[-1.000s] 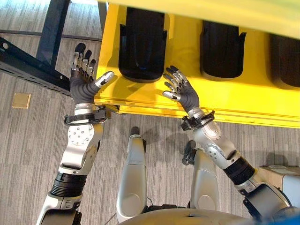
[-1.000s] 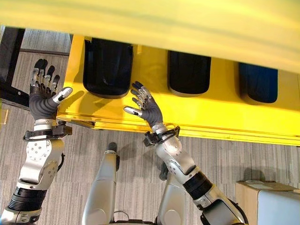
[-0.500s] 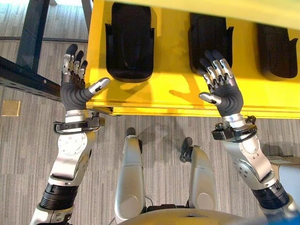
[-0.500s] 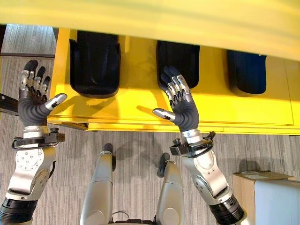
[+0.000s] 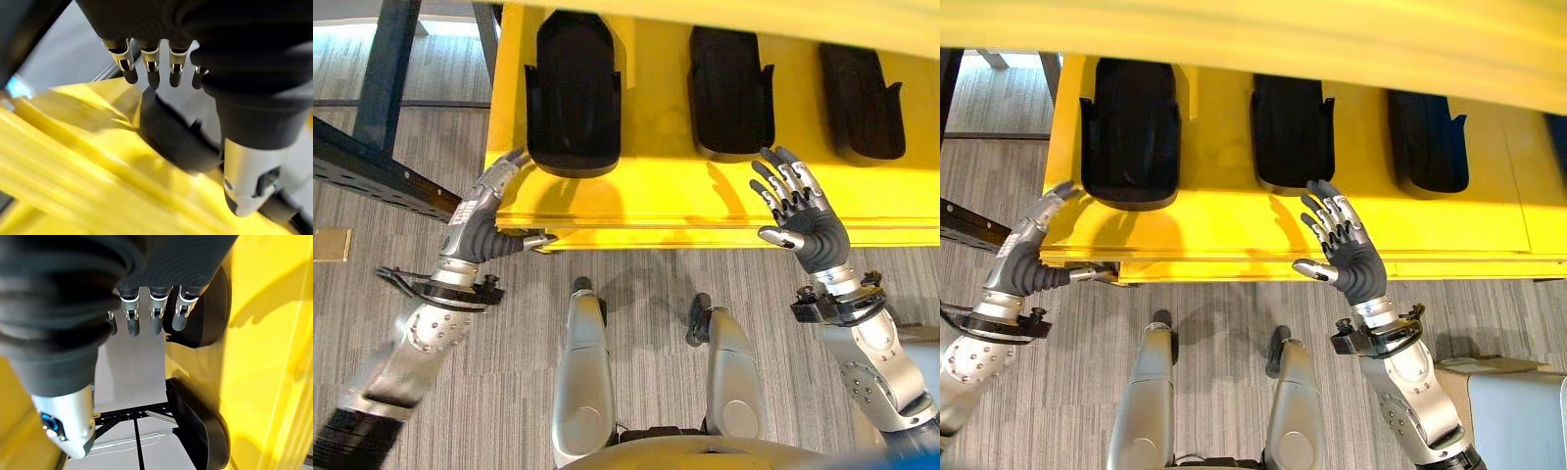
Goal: Move parts from the plastic box to the shelf.
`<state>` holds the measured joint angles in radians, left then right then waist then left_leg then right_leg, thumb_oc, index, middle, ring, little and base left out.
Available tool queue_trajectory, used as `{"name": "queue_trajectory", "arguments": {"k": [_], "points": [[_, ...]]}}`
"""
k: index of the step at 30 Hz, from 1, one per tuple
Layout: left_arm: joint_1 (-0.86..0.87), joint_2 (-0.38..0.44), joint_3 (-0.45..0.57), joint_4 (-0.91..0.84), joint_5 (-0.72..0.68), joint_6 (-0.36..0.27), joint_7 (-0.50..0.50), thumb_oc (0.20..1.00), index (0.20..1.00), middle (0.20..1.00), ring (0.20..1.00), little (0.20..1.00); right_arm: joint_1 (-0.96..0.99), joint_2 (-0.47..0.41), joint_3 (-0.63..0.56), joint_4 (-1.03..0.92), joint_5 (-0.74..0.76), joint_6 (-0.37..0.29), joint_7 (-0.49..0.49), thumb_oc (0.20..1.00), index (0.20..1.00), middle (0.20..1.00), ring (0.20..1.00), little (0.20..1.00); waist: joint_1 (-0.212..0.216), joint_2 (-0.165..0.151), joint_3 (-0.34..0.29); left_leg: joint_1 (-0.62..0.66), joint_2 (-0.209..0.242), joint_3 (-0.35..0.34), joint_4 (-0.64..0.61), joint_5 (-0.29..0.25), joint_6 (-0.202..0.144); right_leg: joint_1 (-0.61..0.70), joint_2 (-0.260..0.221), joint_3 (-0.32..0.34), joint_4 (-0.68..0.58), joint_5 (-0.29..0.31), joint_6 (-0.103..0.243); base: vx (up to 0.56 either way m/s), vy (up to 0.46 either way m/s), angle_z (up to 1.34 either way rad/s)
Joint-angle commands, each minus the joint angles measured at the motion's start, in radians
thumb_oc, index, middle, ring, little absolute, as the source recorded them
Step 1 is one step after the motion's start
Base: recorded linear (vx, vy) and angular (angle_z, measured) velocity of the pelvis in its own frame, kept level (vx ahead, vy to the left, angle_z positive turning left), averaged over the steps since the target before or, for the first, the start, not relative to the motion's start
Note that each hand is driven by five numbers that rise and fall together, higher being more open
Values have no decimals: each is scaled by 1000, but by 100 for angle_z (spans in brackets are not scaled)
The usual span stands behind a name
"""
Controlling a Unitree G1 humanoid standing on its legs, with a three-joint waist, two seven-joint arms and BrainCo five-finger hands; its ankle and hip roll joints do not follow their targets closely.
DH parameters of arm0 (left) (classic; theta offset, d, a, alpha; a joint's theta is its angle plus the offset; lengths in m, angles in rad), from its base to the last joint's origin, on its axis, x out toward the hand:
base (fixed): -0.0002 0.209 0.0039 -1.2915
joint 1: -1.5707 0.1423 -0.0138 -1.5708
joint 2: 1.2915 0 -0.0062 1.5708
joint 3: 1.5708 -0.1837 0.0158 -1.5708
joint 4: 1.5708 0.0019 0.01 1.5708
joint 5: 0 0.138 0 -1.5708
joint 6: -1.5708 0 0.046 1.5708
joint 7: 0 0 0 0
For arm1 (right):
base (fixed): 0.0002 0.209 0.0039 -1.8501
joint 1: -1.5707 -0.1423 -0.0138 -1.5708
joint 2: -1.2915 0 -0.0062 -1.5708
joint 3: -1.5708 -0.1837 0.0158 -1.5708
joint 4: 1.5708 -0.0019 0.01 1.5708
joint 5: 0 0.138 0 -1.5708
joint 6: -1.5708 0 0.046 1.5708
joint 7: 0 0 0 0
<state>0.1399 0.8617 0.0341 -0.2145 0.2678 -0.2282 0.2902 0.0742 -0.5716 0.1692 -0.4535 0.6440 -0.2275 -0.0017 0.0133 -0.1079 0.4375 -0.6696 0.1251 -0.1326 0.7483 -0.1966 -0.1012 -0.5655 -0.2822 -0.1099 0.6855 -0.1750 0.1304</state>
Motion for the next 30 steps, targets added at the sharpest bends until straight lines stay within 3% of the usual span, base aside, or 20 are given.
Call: {"name": "queue_trajectory", "arguments": {"k": [1, 2, 11, 30], "points": [[13, -11, -31, -32, 79, -36, 26, 1000, 1000, 1000, 1000, 1000, -34, -20, -52, -60, 14, -80, 14, 1000, 1000, 1000, 1000, 1000, 2, 11, -26, 18, 9, 29, -133, 99, 19, 2, -16, 39, 38, -24, -19, 0, 0, 0], [8, 23, -63, -4, 164, -25, 21, 1000, 1000, 1000, 1000, 1000, -41, -24, -54, -58, 17, -84, 15, 1000, 1000, 1000, 1000, 1000, -3, 11, -25, 16, 11, 29, -131, 99, 18, 1, -16, 40, 37, -26, -19, 0, 0, 0], [-10, 12, -116, 30, 236, -8, -33, 1000, 1000, 1000, 1000, 1000, -51, -3, -65, -54, 37, -81, 10, 1000, 1000, 1000, 1000, 1000, -9, 10, -21, 14, 16, 31, -136, 104, 16, -4, -10, 40, 38, -25, -21, 0, 0, 0], [-140, -69, -219, 136, 251, 26, -50, 1000, 1000, 1000, 1000, 1000, -42, 39, -77, -58, 43, -75, -12, 1000, 1000, 1000, 1000, 1000, -25, -10, -29, 9, 22, 35, -136, 101, 15, -9, 1, 43, 35, -29, -24, 0, 0, 0]]}}
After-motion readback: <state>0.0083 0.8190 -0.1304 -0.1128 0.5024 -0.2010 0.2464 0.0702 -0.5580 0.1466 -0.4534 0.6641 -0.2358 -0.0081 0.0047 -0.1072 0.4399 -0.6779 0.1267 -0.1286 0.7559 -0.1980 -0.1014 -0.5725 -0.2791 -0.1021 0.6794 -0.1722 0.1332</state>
